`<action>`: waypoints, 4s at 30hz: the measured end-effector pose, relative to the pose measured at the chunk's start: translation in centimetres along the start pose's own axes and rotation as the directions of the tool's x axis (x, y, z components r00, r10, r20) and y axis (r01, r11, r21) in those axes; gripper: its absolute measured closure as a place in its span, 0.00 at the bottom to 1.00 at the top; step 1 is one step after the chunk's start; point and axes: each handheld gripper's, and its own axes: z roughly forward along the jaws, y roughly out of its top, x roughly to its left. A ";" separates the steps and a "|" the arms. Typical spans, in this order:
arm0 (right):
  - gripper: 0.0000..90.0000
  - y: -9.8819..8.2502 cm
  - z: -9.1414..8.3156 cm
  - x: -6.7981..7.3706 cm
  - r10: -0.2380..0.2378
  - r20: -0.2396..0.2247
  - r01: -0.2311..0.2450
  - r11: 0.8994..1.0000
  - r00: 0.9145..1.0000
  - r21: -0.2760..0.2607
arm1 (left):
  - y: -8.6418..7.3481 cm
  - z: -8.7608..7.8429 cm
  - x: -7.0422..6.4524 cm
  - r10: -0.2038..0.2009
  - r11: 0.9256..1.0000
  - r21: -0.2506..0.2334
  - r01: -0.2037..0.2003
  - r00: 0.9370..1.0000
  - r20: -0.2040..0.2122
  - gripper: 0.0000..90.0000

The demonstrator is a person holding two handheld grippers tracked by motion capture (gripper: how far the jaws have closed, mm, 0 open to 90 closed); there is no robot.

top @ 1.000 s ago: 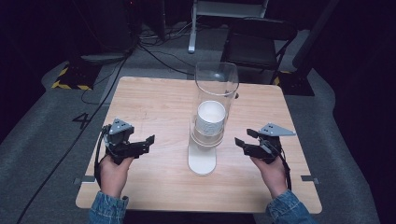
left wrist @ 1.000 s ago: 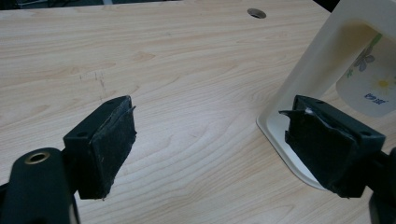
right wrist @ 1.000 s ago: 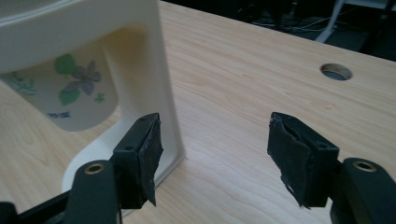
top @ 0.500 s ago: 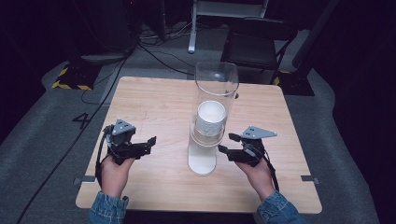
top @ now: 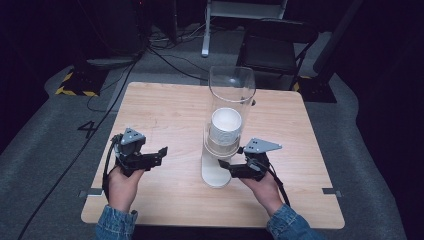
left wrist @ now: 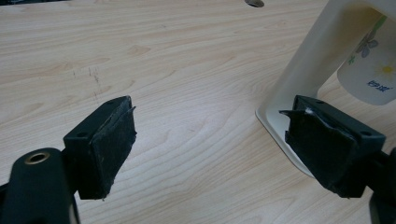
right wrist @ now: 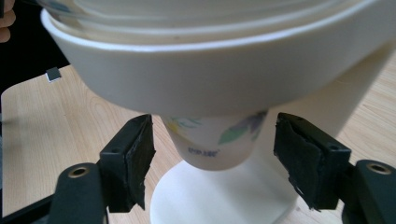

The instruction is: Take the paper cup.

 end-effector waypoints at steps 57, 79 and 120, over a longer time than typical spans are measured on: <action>0.39 -1.5 2.9 -0.1 -0.033 0.049 0.036 0.997 0.998 -0.070 | -0.3 -0.1 0.5 -0.009 1.000 0.022 0.009 1.000 0.007 0.18; 0.40 -1.8 3.3 -0.1 -0.024 0.016 0.026 0.995 1.000 -0.091 | -0.4 -0.1 0.4 -0.005 1.000 0.024 0.004 1.000 0.009 0.18; 0.39 -5.2 4.8 0.1 -0.002 0.048 -0.001 0.997 0.999 0.078 | -0.2 0.4 0.6 -0.014 1.000 0.028 0.013 1.000 0.018 0.18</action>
